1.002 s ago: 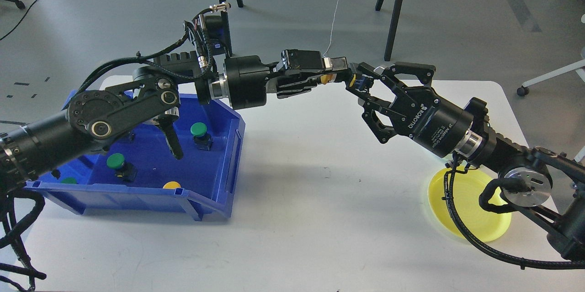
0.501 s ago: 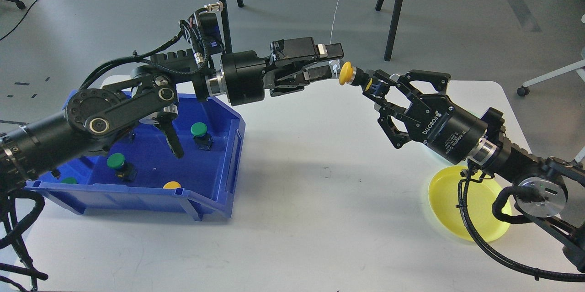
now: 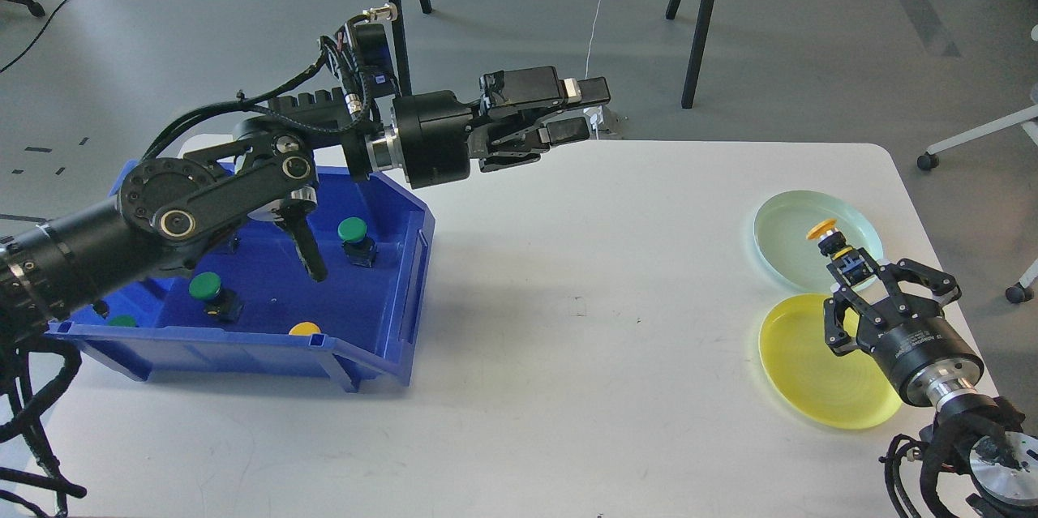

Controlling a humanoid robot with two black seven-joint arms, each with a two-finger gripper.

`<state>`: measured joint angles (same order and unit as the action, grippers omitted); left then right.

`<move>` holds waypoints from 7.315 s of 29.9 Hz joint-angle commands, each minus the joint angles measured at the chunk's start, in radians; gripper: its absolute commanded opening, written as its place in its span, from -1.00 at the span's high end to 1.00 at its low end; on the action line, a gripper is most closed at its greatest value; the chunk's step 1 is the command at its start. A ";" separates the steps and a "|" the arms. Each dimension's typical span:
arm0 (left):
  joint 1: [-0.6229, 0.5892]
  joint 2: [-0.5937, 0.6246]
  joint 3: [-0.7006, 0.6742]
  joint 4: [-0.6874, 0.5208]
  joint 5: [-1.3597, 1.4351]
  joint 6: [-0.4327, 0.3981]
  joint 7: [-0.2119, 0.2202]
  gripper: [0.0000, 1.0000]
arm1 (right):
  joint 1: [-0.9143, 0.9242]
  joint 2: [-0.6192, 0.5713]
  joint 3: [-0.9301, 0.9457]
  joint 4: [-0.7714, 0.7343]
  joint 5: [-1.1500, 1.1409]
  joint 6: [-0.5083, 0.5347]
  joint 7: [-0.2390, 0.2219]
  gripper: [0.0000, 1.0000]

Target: Pass button and place on color plate

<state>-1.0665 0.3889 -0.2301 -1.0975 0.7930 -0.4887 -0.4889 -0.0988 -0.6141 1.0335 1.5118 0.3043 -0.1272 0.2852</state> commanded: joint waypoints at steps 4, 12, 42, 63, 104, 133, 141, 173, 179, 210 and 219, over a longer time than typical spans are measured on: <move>-0.004 -0.004 0.002 0.001 -0.004 0.000 0.000 -0.57 | -0.002 0.030 -0.053 0.001 0.015 -0.114 -0.008 0.89; -0.012 0.060 -0.050 -0.039 -0.026 0.000 0.000 -0.62 | -0.039 0.054 -0.059 0.002 0.019 -0.108 -0.006 0.18; -0.043 0.504 0.299 0.057 0.910 0.000 0.000 -0.78 | 0.156 -0.053 0.138 0.091 0.006 0.216 -0.023 -0.96; 0.020 0.364 0.382 0.355 0.924 0.000 0.000 -0.78 | 0.100 -0.052 0.137 0.091 0.006 0.245 -0.024 -0.96; 0.086 0.329 0.399 0.429 0.917 0.000 0.000 0.20 | 0.059 -0.052 0.142 0.090 0.004 0.267 -0.024 -0.96; -0.024 0.644 -0.066 -0.308 0.390 0.000 0.000 0.83 | 0.062 -0.055 0.135 0.093 -0.374 0.267 -0.023 -0.96; -0.024 0.305 -0.074 -0.244 0.164 0.000 0.000 0.83 | 0.103 -0.084 0.056 0.111 -0.623 0.267 -0.012 -0.96; 0.053 0.076 -0.100 -0.009 0.131 0.000 0.000 0.81 | 0.682 0.192 -0.455 0.056 -0.527 0.138 0.084 -0.64; 0.051 0.076 -0.100 -0.007 0.127 0.000 0.000 0.81 | 0.680 0.197 -0.457 0.045 -0.528 0.133 0.083 0.22; 0.048 0.076 -0.100 -0.004 0.101 0.000 0.000 -0.59 | 0.671 0.180 -0.437 0.056 -0.525 0.124 0.084 0.95; 0.051 0.076 -0.100 -0.002 0.089 0.000 0.000 -0.61 | 0.375 0.191 -0.040 0.016 -0.201 0.020 0.078 0.97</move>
<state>-1.0166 0.4649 -0.3311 -1.1012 0.8897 -0.4887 -0.4890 0.3735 -0.4278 0.8504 1.5529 -0.0824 -0.0405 0.3702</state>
